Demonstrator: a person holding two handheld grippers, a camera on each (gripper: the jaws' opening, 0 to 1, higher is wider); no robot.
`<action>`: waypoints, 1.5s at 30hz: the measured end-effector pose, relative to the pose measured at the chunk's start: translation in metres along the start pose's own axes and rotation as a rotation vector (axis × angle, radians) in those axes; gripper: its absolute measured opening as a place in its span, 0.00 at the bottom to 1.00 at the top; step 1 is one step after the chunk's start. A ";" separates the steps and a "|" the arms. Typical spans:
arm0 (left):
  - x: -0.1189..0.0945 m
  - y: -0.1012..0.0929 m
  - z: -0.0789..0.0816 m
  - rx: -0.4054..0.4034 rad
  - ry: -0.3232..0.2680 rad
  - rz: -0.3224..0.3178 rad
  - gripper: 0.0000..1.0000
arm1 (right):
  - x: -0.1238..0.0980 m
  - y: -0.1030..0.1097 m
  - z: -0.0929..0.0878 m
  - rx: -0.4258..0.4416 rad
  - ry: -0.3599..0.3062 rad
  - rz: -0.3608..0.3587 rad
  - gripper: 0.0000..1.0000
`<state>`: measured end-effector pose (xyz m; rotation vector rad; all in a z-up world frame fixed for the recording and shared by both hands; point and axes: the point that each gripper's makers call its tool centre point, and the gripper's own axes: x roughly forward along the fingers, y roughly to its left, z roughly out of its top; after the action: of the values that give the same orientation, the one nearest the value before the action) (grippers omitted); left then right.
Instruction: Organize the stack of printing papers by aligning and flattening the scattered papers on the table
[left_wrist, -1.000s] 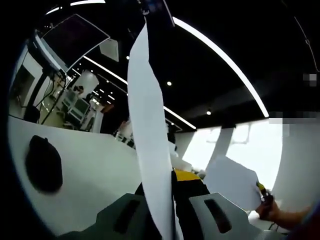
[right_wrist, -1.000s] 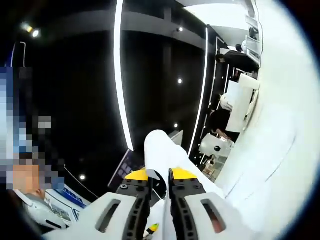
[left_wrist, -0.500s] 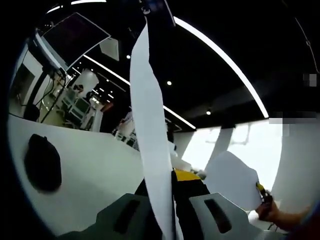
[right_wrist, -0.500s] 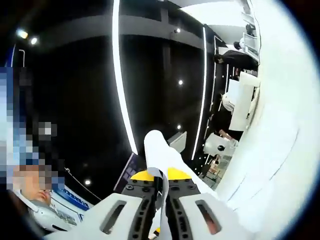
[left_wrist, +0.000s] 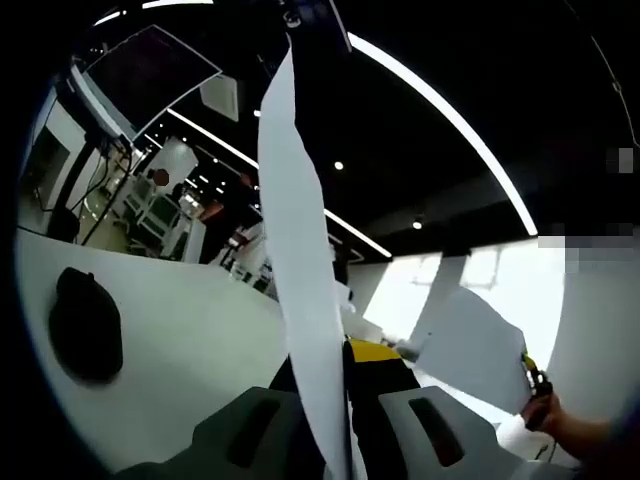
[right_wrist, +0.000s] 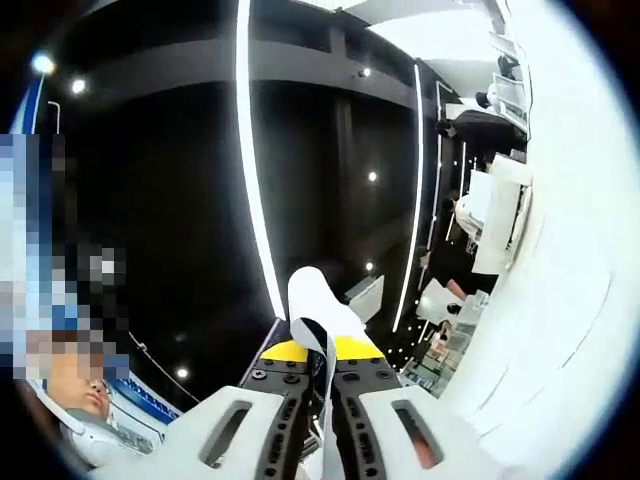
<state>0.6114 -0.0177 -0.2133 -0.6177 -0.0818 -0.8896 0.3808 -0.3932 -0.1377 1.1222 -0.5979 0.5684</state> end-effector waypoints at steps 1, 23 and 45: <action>0.000 0.000 0.000 0.000 0.000 0.000 0.06 | 0.002 0.001 0.000 0.003 0.001 0.004 0.01; -0.001 -0.002 0.000 -0.009 0.000 -0.004 0.06 | 0.044 0.012 -0.067 0.050 0.171 0.000 0.01; -0.001 -0.003 -0.002 -0.003 0.004 -0.010 0.06 | 0.095 0.037 -0.098 0.224 0.132 0.084 0.00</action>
<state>0.6080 -0.0194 -0.2137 -0.6191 -0.0799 -0.9011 0.4382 -0.2785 -0.0785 1.2631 -0.4763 0.7904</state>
